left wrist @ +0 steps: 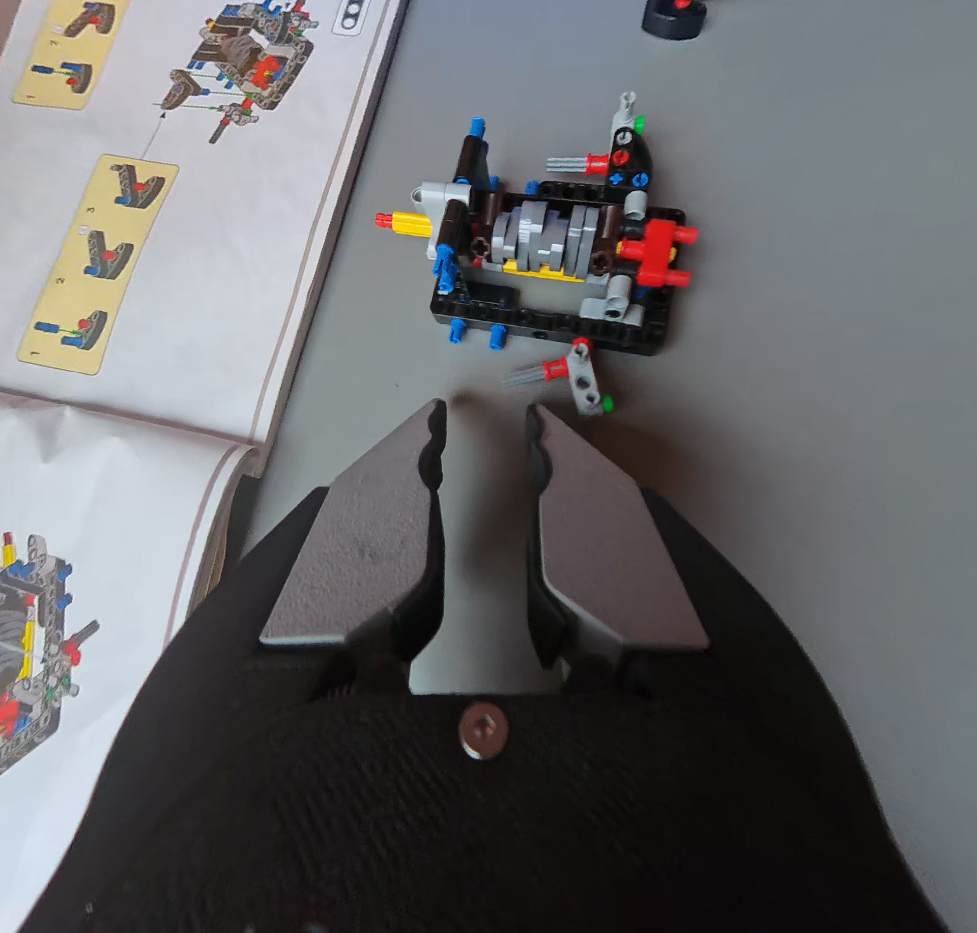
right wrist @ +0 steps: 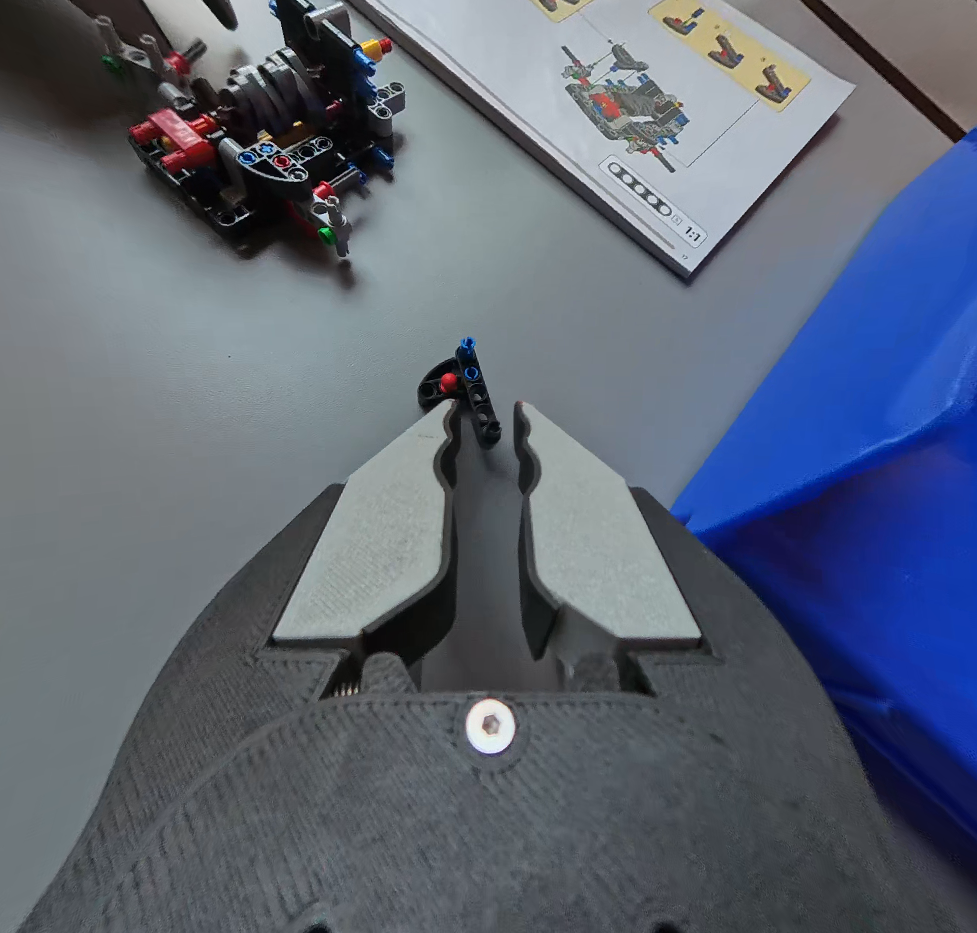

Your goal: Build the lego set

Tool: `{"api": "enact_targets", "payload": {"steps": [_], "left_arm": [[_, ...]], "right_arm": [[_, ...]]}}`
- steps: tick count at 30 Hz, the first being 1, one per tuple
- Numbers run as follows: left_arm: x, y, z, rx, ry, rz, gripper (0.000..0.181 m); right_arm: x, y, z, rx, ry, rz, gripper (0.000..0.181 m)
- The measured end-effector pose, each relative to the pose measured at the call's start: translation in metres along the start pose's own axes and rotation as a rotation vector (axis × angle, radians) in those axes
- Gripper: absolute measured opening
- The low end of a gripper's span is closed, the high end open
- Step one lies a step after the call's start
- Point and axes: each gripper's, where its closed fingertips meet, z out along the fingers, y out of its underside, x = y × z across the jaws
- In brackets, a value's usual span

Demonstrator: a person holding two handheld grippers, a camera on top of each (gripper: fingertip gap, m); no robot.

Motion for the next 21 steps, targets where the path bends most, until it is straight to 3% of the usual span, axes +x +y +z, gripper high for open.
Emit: {"api": "enact_targets", "payload": {"steps": [3, 7, 15, 21], "left_arm": [[0.001, 0.000, 0.000, 0.013, 0.058, -0.021, 0.026], [0.031, -0.004, -0.004, 0.067, 0.209, 0.002, 0.024], [0.057, -0.010, 0.004, 0.060, 0.250, 0.026, 0.018], [0.112, -0.031, 0.010, 0.086, 0.396, 0.064, 0.032]], "right_arm": [[-0.003, 0.003, 0.003, -0.024, -0.046, 0.014, 0.011], [-0.006, 0.004, 0.003, -0.027, -0.064, 0.007, 0.004], [0.002, -0.007, -0.003, 0.055, -0.015, -0.018, 0.004], [0.002, -0.019, -0.011, 0.152, 0.004, -0.039, 0.004]]}}
